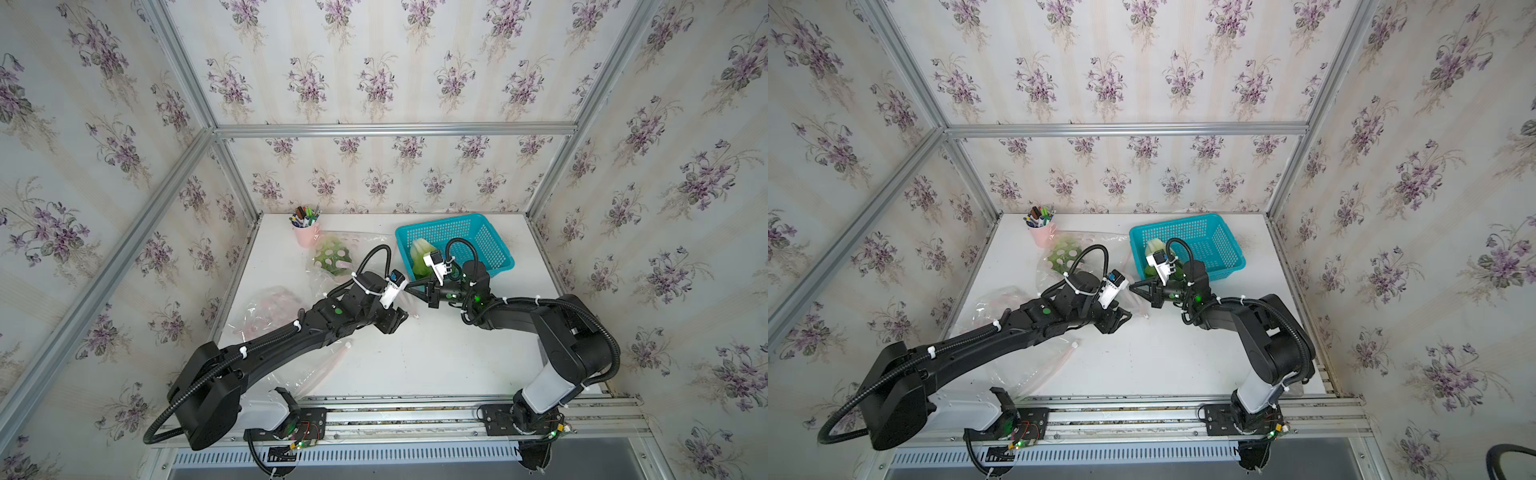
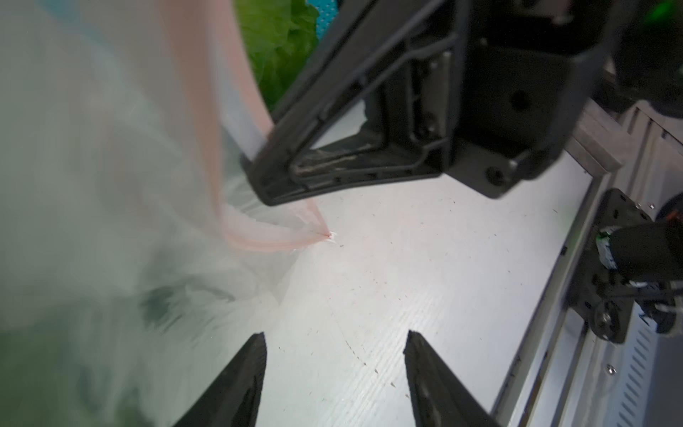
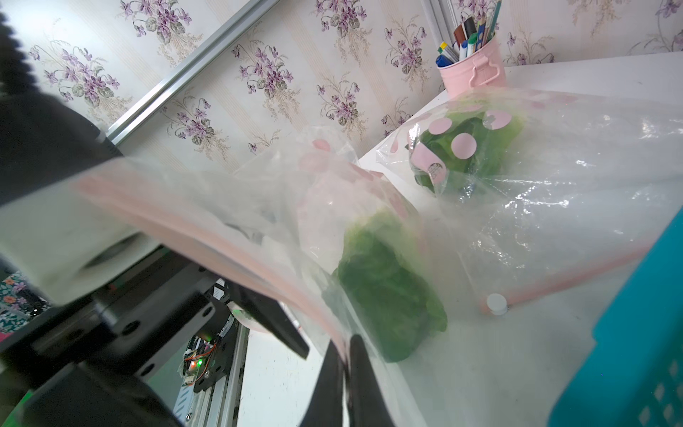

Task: Open the zip-top bag and take out the chinese cabbages
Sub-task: Open the zipper of the food storage bag at the center of the board.

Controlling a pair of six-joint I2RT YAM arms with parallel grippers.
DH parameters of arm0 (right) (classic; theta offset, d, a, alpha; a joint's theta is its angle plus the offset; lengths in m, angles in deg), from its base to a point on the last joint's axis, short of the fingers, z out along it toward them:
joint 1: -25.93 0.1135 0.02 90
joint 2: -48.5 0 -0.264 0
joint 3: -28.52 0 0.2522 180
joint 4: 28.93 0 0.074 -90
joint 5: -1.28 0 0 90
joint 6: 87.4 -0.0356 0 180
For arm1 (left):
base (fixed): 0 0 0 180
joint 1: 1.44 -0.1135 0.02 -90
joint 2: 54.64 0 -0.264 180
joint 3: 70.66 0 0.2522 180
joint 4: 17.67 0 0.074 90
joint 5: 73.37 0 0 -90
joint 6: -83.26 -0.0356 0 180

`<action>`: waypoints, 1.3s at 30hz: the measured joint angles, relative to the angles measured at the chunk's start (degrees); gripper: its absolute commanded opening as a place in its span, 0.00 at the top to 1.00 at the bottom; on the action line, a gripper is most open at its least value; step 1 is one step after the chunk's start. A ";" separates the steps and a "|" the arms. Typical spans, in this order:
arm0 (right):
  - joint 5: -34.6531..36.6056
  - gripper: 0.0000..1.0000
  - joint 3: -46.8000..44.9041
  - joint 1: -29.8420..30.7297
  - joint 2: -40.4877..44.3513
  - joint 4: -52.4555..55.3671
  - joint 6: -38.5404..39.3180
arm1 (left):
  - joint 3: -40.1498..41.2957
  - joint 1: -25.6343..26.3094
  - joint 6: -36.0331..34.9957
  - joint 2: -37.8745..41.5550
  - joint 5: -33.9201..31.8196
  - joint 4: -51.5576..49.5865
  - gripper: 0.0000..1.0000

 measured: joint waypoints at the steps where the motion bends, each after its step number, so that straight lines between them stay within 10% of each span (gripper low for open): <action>1: 0.13 1.00 -0.26 0.00 0.46 0.00 -0.57 | 0.66 0.00 1.49 -0.31 -1.36 1.81 0.40; 19: -1.36 1.00 -0.46 -0.15 1.09 -0.50 -6.12 | 9.68 0.28 11.87 -2.64 -9.94 29.64 0.44; 31: -3.13 1.00 0.24 -0.15 2.40 -0.20 -7.63 | 9.46 0.31 11.39 -6.38 -12.68 35.32 0.71; 39: -2.27 1.00 0.66 -0.33 3.69 3.98 -5.05 | 9.38 0.13 10.34 -6.58 -13.14 36.15 0.67</action>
